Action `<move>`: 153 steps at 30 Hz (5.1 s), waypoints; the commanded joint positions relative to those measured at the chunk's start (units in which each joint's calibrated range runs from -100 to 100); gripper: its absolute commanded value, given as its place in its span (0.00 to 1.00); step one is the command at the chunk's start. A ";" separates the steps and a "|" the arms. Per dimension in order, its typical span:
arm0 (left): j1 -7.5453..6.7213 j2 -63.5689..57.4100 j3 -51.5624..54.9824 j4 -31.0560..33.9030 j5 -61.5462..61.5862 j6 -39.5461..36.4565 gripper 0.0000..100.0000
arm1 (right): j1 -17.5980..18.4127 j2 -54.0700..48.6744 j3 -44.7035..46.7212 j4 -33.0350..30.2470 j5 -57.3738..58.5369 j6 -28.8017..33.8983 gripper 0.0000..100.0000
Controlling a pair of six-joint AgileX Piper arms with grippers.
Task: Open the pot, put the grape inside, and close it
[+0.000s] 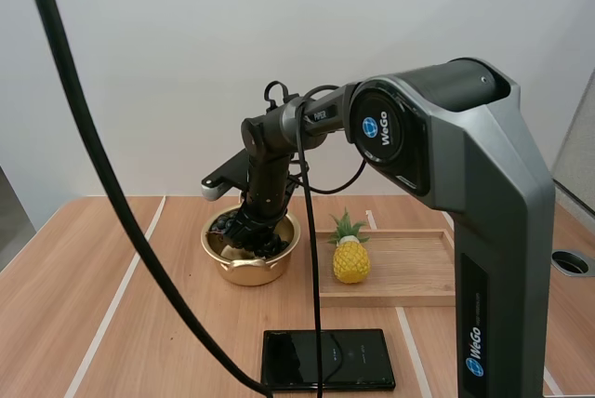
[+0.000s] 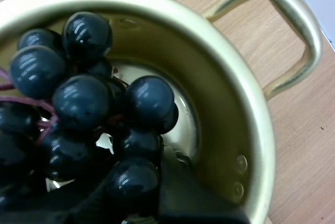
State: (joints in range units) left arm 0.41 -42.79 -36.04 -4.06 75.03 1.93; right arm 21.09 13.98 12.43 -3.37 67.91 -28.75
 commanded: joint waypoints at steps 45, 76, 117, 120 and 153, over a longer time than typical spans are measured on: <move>0.10 -0.39 -0.39 0.07 0.44 0.08 0.00 | -0.13 -17.49 0.93 2.02 3.22 3.39 1.00; 0.10 0.76 -0.39 4.06 1.50 0.08 0.00 | -11.96 -44.65 -3.79 -6.75 -10.78 13.00 1.00; 0.10 12.42 33.56 -6.50 9.65 0.51 0.00 | -20.22 -54.24 -17.45 -10.00 13.08 19.80 1.00; 0.10 12.42 38.17 -6.77 6.54 1.98 0.00 | -20.22 -54.24 -17.45 -10.00 13.43 19.80 1.00; 0.10 22.11 64.39 -17.15 5.36 14.60 0.00 | -20.22 -54.24 -17.45 -10.10 14.83 19.80 1.00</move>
State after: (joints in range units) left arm 0.49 -22.09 28.29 -19.81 81.62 16.19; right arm 1.15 -39.50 -4.52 -12.82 82.52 -9.01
